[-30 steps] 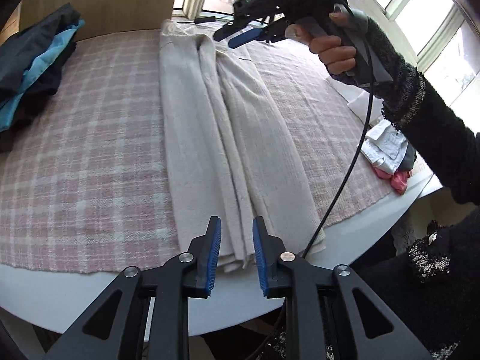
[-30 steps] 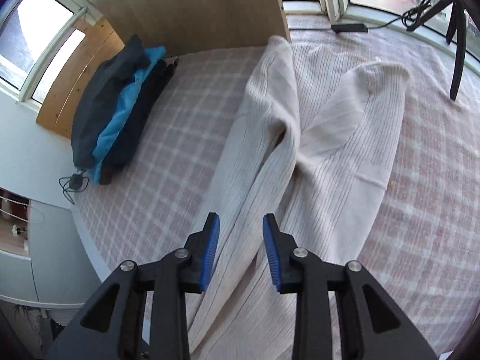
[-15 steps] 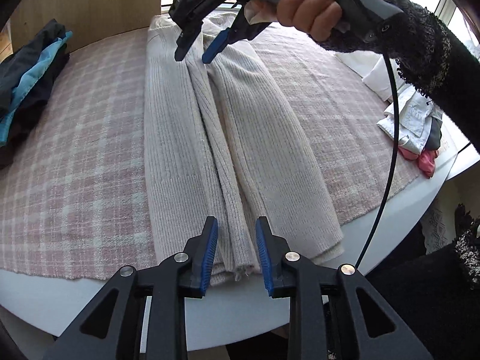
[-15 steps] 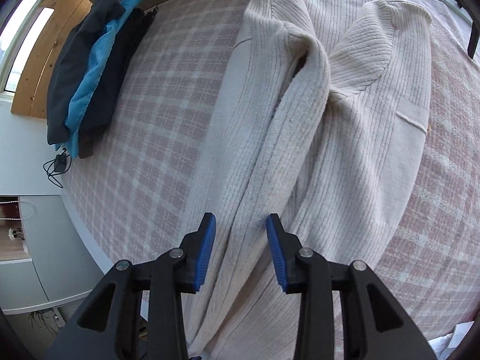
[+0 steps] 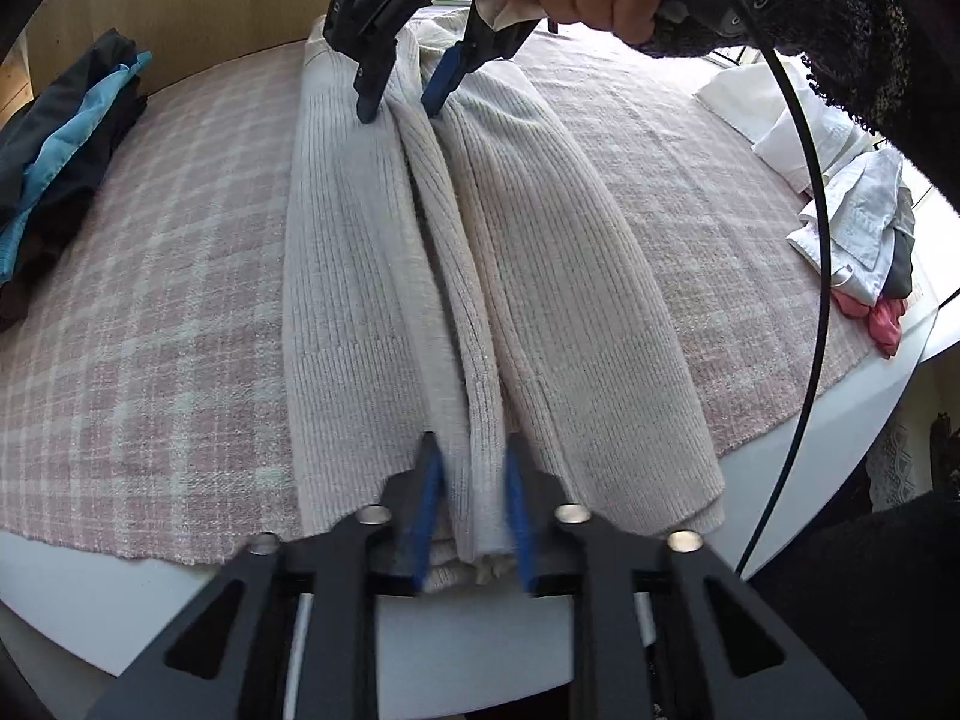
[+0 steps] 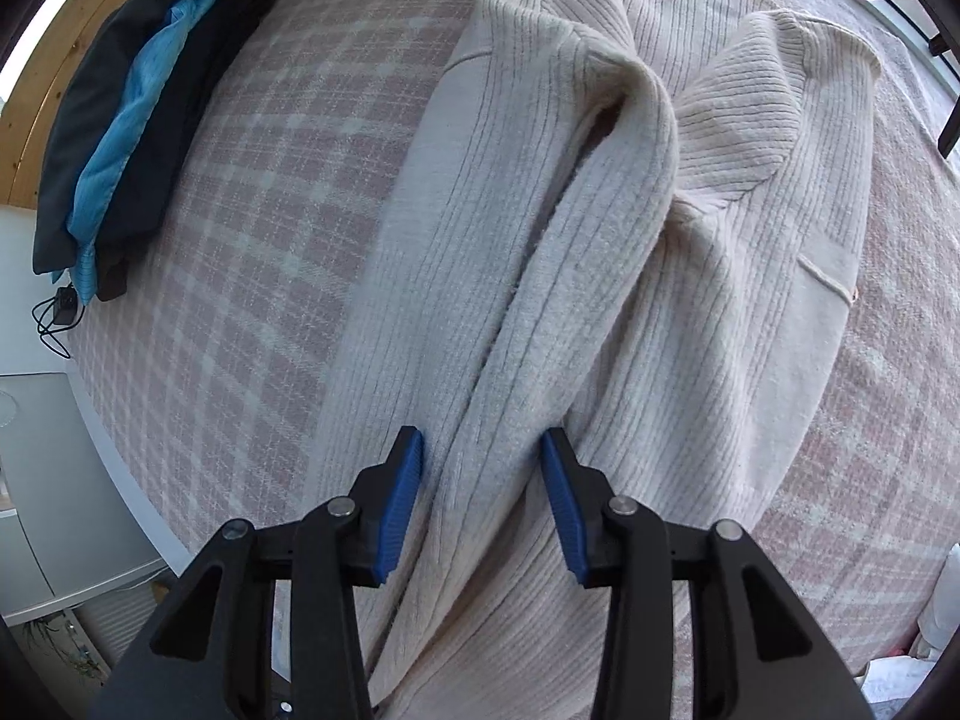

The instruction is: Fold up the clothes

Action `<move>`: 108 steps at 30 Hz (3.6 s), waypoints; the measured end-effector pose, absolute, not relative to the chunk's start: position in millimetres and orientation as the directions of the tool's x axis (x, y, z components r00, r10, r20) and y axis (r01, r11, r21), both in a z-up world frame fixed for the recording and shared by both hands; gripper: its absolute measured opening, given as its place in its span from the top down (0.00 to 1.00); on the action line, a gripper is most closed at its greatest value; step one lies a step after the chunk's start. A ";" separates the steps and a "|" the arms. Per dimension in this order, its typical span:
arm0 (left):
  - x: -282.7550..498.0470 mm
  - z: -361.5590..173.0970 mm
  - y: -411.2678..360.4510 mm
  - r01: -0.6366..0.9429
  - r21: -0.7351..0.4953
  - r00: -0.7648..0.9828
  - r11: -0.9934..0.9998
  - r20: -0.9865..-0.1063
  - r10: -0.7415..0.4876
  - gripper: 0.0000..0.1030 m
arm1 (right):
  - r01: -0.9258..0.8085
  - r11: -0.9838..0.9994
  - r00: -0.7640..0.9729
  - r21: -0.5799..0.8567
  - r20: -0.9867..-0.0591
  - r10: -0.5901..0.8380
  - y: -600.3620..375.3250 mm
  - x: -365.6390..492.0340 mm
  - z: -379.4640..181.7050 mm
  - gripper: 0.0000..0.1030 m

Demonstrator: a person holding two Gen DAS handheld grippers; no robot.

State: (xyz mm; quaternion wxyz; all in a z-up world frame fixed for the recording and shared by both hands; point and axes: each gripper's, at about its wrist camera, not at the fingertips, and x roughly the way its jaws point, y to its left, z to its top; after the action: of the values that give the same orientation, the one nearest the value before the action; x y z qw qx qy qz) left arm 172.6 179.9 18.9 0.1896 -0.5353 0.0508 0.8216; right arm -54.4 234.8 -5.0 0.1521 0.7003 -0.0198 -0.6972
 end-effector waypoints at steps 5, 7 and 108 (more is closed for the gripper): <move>174.2 51.2 150.4 -0.326 -0.041 -0.448 -0.945 -0.873 0.192 0.90 | 0.178 -0.908 0.006 0.379 -0.923 -0.384 234.6 -56.2 10.3 0.91; 177.7 74.0 138.2 -0.319 0.009 -0.495 -0.948 -0.854 0.159 0.90 | 0.161 -0.873 -0.016 0.460 -0.883 -0.469 238.0 -56.3 20.2 0.91; -248.2 41.7 179.4 -0.611 -0.107 -0.449 -0.784 -0.769 0.455 0.75 | -0.201 -0.952 -0.477 0.229 -0.872 -0.109 403.7 -192.7 14.3 0.90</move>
State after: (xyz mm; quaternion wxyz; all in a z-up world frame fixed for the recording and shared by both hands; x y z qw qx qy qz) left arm -248.2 179.4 41.7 0.3149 -0.4199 0.0933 0.8461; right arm -192.7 403.7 14.3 -0.0272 0.5108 -0.1521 -0.8457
